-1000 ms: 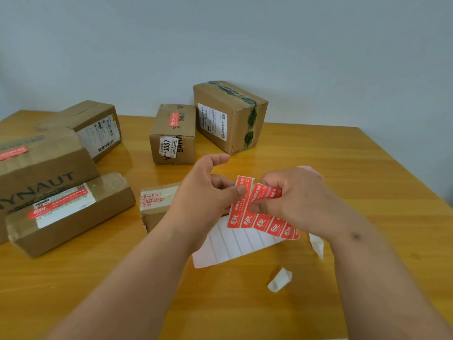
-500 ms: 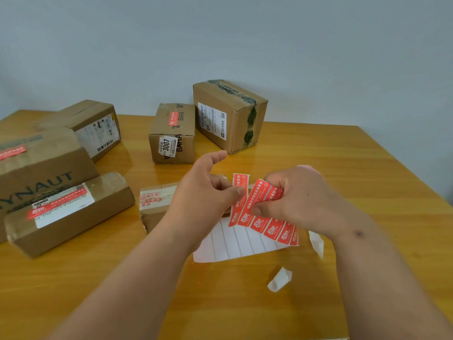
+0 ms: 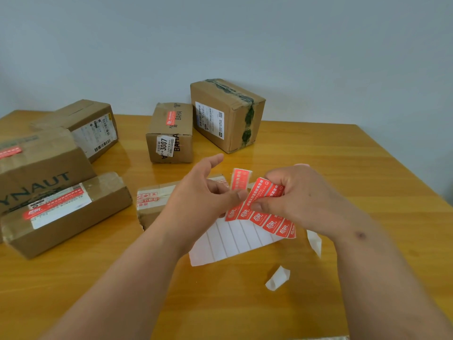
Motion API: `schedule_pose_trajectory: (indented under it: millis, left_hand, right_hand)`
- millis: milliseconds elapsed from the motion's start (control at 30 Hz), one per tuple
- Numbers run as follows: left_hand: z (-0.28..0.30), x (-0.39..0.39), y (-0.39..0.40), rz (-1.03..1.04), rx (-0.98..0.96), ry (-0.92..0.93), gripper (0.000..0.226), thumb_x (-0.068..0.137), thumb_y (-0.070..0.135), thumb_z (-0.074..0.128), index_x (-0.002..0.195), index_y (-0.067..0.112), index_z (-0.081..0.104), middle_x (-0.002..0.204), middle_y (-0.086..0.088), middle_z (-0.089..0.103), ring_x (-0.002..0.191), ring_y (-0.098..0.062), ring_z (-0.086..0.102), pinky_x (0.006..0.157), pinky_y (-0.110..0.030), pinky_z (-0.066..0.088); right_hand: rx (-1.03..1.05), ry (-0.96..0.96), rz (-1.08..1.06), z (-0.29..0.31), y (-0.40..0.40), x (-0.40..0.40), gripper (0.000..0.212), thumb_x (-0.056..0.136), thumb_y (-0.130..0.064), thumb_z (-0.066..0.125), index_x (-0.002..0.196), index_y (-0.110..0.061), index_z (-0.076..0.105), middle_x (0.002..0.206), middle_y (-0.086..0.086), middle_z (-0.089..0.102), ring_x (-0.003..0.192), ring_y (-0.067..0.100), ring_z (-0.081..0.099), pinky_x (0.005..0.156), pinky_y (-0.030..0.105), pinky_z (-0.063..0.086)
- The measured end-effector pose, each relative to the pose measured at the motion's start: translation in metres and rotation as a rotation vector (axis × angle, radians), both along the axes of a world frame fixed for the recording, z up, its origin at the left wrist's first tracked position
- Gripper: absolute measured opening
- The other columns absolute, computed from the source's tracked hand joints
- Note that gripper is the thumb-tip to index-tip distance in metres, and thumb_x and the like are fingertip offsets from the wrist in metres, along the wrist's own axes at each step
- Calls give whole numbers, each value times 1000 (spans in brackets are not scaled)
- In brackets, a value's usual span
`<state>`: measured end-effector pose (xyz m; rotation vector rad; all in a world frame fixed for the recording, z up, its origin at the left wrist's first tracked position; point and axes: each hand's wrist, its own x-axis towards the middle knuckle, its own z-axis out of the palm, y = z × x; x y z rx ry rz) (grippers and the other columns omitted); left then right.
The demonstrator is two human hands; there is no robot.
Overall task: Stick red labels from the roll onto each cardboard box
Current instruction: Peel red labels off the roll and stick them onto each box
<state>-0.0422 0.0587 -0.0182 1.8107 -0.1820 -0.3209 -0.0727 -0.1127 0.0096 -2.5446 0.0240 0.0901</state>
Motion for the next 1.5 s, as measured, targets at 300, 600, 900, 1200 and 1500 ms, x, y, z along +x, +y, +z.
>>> schedule_pose_trajectory:
  millis: [300, 600, 900, 1200, 1500]
  left_hand:
    - [-8, 6, -1, 132, -48, -71, 79, 81, 16, 74, 146, 31, 32, 77, 0, 73, 75, -10, 73, 71, -30, 60]
    - [-7, 9, 1, 244, 44, -170, 76, 83, 18, 73, 146, 30, 33, 76, 3, 72, 73, -8, 72, 74, -34, 61]
    - [-3, 11, 2, 212, -74, -82, 70, 80, 20, 74, 141, 29, 40, 77, 0, 73, 73, -13, 74, 76, -42, 61]
    - [0, 8, 4, 172, -234, -21, 67, 77, 27, 75, 136, 24, 45, 80, -9, 73, 76, -22, 73, 74, -38, 60]
    - [-5, -1, 23, 19, -344, 149, 73, 75, 4, 74, 138, 23, 44, 89, -12, 75, 82, -26, 73, 70, -32, 52]
  right_hand:
    - [103, -1, -38, 0, -3, -3, 19, 76, -43, 75, 84, -29, 65, 85, -8, 70, 79, 9, 69, 74, 33, 59]
    - [148, -51, -117, 7, -15, -8, 16, 79, -40, 73, 88, -30, 64, 88, -11, 68, 82, 8, 67, 71, 26, 54]
    - [-165, -431, -346, -1, 3, 3, 50, 85, -45, 66, 130, -35, 47, 133, -6, 40, 128, 18, 34, 109, 43, 31]
    - [402, -116, -30, -20, 32, 0, 20, 84, -34, 71, 79, -15, 67, 64, -4, 62, 55, 10, 54, 52, 28, 44]
    - [664, -84, -161, -22, 29, 1, 6, 85, -24, 71, 81, -21, 73, 73, -4, 72, 73, 10, 68, 74, 32, 52]
